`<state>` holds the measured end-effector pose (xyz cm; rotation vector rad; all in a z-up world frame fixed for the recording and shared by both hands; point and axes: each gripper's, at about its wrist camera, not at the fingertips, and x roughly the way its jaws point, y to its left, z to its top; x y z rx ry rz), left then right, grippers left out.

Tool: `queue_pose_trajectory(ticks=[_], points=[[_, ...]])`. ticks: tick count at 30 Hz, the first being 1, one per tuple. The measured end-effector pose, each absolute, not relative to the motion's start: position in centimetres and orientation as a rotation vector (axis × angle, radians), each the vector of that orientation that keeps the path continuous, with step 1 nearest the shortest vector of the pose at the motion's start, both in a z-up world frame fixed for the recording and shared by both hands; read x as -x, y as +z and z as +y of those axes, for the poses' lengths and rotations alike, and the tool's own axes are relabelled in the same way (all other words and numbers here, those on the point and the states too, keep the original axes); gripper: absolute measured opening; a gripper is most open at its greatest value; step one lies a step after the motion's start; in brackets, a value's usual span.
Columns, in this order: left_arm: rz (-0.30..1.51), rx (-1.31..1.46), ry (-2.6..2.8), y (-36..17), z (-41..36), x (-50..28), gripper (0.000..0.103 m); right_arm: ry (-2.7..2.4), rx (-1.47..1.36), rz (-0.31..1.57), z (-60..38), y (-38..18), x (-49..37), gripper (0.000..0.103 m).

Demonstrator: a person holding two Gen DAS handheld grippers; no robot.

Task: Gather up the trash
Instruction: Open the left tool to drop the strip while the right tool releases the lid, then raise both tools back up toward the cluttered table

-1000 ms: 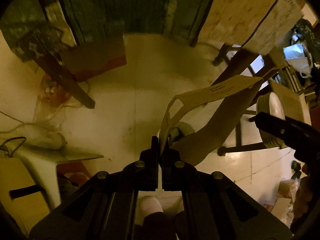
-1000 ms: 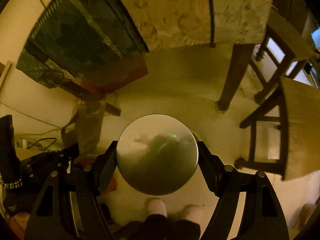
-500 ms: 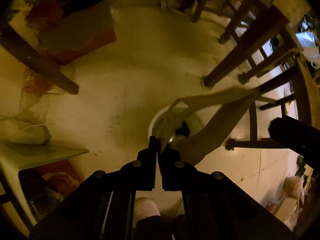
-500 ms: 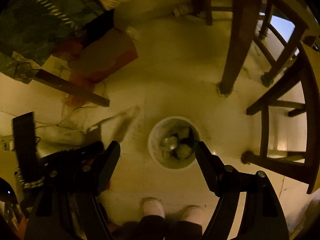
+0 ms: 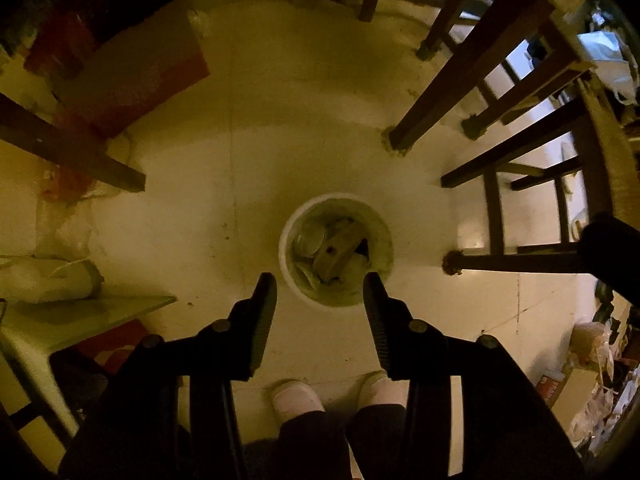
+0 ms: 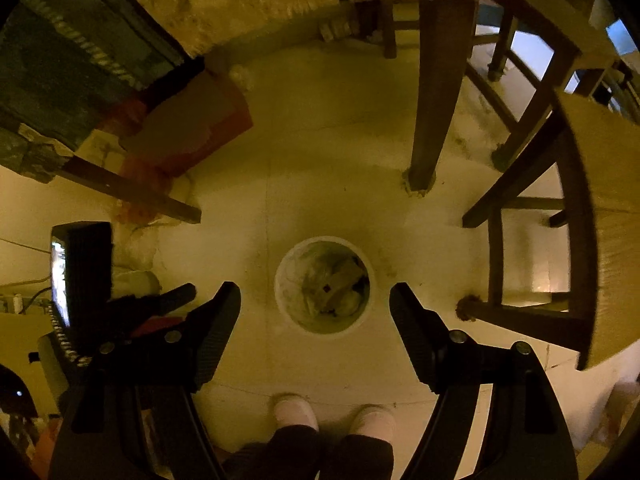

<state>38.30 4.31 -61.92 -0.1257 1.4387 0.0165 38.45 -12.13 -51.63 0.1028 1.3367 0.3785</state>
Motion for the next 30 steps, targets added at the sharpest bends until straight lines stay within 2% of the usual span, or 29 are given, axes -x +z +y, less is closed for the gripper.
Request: queue_pose_trajectory(ticks=[4, 11, 23, 30], points=[[1.386, 0.119, 0.011, -56.2, 4.9, -37.8, 0.044, 0.386, -0.094, 1.307, -11.9, -47.7, -38.1, 0.074], [1.255, 0.119, 0.011, -43.6, 6.4, -36.4, 0.044, 0.400, -0.085, 1.212, -11.6, -37.5, -37.0, 0.074], [0.931, 0.082, -0.001, -20.8, 8.2, -32.3, 0.046, 0.385, -0.152, 0.923, -11.8, -17.4, -32.0, 0.074], [0.721, 0.063, -0.036, -9.8, 9.5, -28.4, 0.051, 0.338, -0.170, 0.754, -11.8, -8.4, -28.8, 0.074]])
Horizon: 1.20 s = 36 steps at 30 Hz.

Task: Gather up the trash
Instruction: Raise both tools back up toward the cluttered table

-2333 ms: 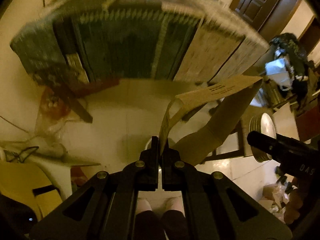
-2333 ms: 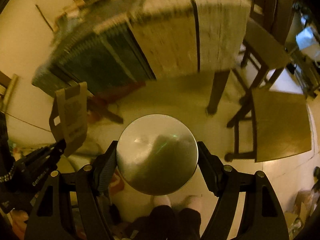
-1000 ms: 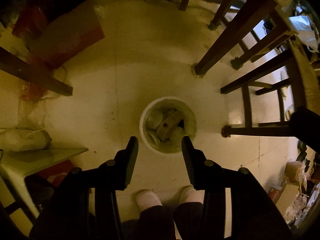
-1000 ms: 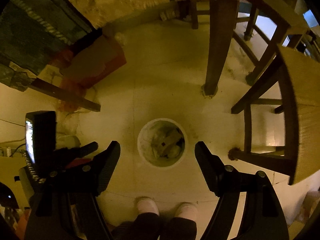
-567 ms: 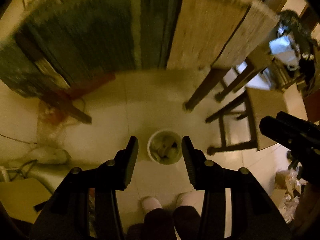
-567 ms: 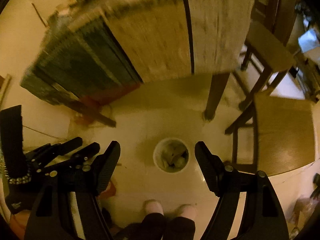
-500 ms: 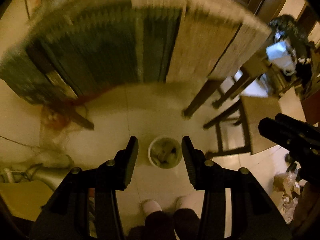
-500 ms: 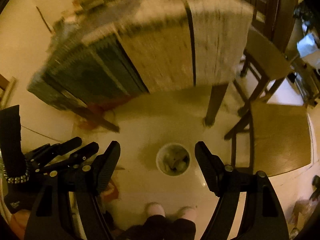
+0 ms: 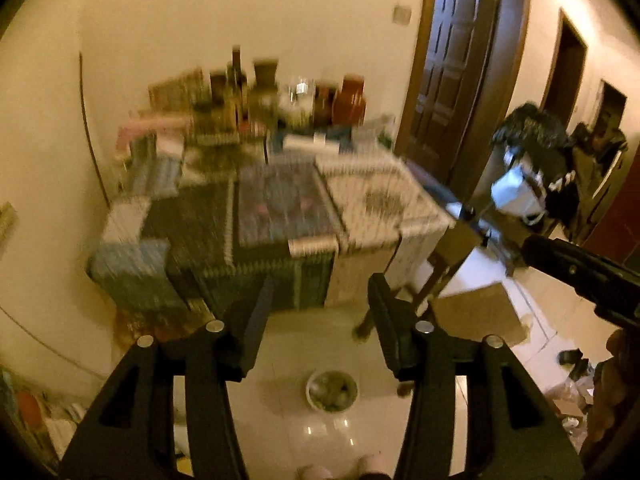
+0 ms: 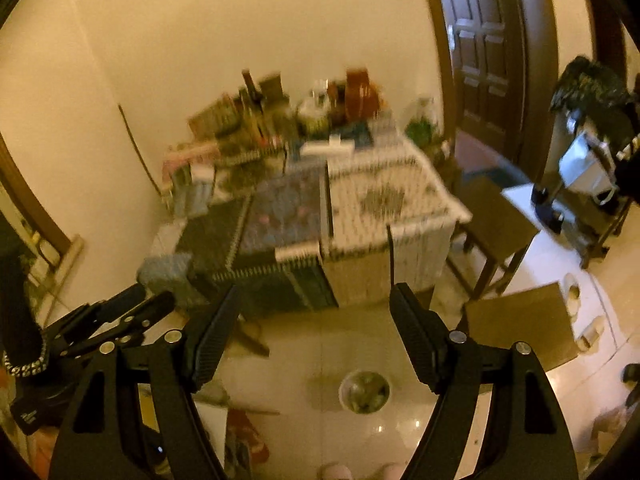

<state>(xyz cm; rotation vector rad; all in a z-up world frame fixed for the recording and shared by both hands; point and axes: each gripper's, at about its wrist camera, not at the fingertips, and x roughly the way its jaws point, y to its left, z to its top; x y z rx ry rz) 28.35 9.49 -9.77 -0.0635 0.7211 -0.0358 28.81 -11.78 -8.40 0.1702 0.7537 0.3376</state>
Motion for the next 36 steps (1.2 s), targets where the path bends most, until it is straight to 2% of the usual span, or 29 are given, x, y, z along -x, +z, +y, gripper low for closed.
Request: queue_pose_trajectory(ticks=[6, 9, 10, 11, 13, 16, 26, 36], points=[[0.555, 0.065, -0.050, -3.6, 11.6, -24.9, 0.062, 0.314, -0.110, 0.587, -10.9, -3.0, -26.2, 0.074], [0.475, 0.067, -0.036, -1.3, 12.4, -23.6, 0.071, 0.313, -0.068, 0.509, -10.4, -0.9, -25.3, 0.075], [0.458, 0.071, -0.033, -0.8, 12.5, -23.3, 0.078, 0.310, -0.058, 0.495, -10.3, -0.6, -25.2, 0.080], [0.441, 0.077, -0.029, -0.3, 12.7, -23.2, 0.091, 0.304, -0.047, 0.475, -10.1, -0.3, -25.0, 0.088], [0.402, 0.098, -0.015, 0.6, 13.1, -23.0, 0.101, 0.290, -0.033, 0.440, -10.0, 0.2, -24.9, 0.094], [0.378, 0.105, -0.001, 1.2, 13.4, -23.2, 0.101, 0.275, -0.020, 0.413, -9.9, 0.4, -25.2, 0.100], [0.406, 0.039, 0.035, -0.1, 11.2, -29.0, 0.101, 0.306, -0.040, 0.442, -11.7, -0.8, -30.9, 0.100], [0.446, 0.025, 0.073, 0.0, 6.2, -42.2, 0.101, 0.363, -0.026, 0.483, -14.8, -0.7, -42.1, 0.100]])
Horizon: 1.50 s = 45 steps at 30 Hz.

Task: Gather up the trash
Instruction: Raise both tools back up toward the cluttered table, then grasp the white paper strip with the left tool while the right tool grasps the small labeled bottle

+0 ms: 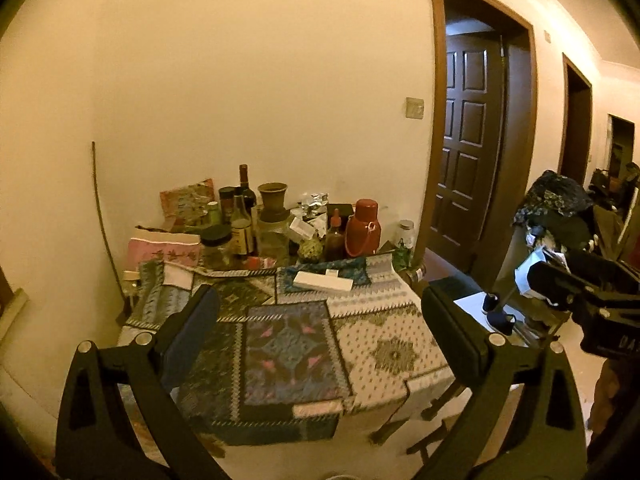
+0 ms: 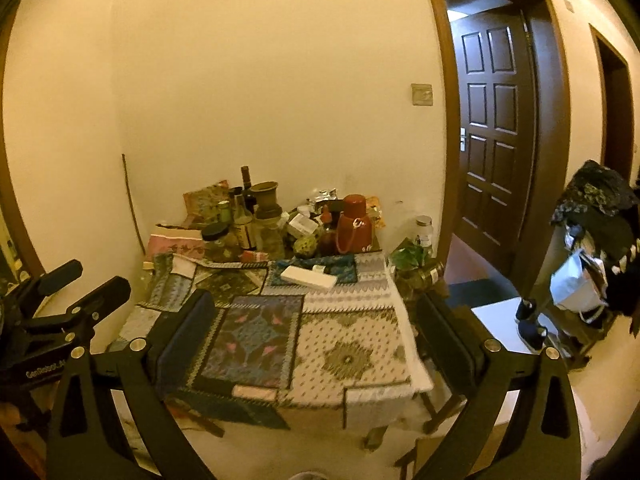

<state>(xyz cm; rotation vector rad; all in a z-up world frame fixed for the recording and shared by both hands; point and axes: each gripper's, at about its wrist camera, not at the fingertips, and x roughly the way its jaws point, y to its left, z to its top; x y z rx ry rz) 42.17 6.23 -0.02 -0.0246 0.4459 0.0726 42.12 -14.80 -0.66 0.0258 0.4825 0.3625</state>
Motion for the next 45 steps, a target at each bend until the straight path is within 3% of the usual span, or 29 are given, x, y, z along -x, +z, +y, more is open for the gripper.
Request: queue_pose_trajectory(ticks=[11, 21, 28, 35, 45], points=[[0.507, 0.039, 0.150, -1.5, 2.6, -53.3, 0.101, 0.433, 0.037, 0.543, -16.4, -1.7, -51.6, 0.100], [0.616, 0.117, 0.151, -5.7, 4.4, -62.8, 0.101, 0.395, 0.020, 0.628, -15.4, -4.2, -58.6, 0.100], [0.798, 0.221, 0.187, -12.9, 8.1, -73.9, 0.101, 0.263, 0.003, 0.689, -13.8, -6.4, -63.6, 0.100], [1.031, 0.248, 0.219, -23.5, 10.2, -84.9, 0.101, 0.148, -0.052, 0.827, -12.2, -10.7, -70.0, 0.100], [1.204, 0.326, 0.349, -32.5, 9.2, -92.7, 0.101, 0.045, 0.002, 0.960, -12.0, -16.5, -74.1, 0.100]])
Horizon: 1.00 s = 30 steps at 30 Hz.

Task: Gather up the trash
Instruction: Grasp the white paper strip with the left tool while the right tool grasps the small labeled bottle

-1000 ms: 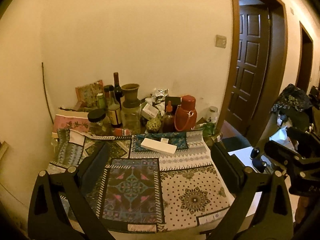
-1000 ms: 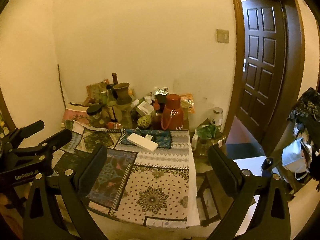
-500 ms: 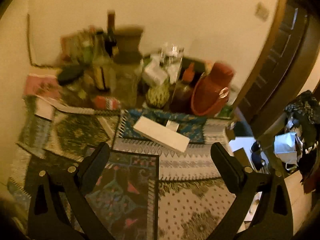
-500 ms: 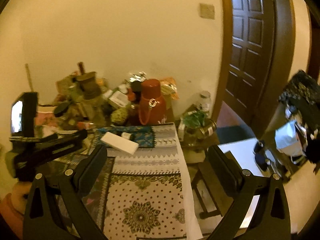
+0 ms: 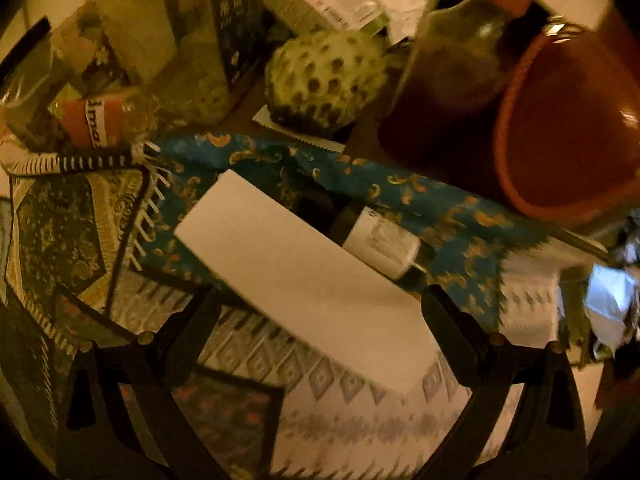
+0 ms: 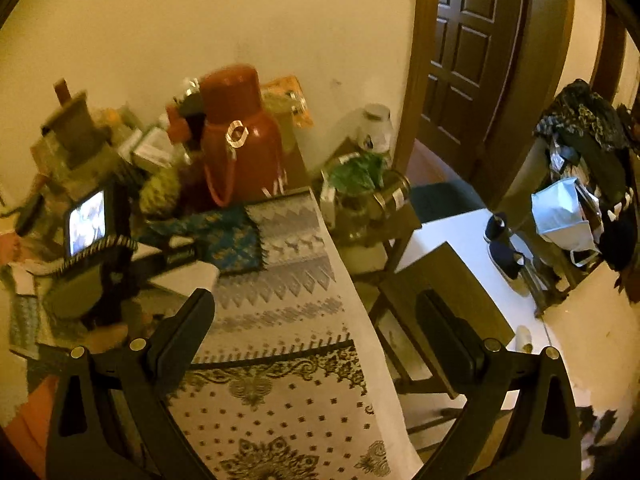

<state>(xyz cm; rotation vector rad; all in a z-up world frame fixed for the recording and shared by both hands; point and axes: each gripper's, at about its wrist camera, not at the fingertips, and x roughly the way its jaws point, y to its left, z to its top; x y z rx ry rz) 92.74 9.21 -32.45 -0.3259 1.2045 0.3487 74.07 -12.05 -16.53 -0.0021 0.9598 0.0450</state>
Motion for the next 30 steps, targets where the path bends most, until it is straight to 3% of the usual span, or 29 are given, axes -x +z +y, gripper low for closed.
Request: queue_pose_trajectory(ticks=[8, 18, 25, 30], points=[[1.185, 0.258, 0.445, -34.2, 10.0, -91.3, 0.102, 0.091, 0.063, 0.987, -10.6, -17.9, -75.6, 0.100], [1.210, 0.235, 0.350, -34.2, 18.7, -85.0, 0.102, 0.411, 0.152, 1.029, -2.7, -21.3, -80.7, 0.099], [1.176, 0.169, 0.254, -33.9, 22.8, -82.6, 0.085, 0.585, 0.355, 1.103, 5.2, -25.0, -84.9, 0.068], [1.143, 0.140, 0.215, -33.3, 25.3, -82.0, 0.080, 0.601, 0.497, 1.117, 8.9, -27.2, -86.2, 0.063]])
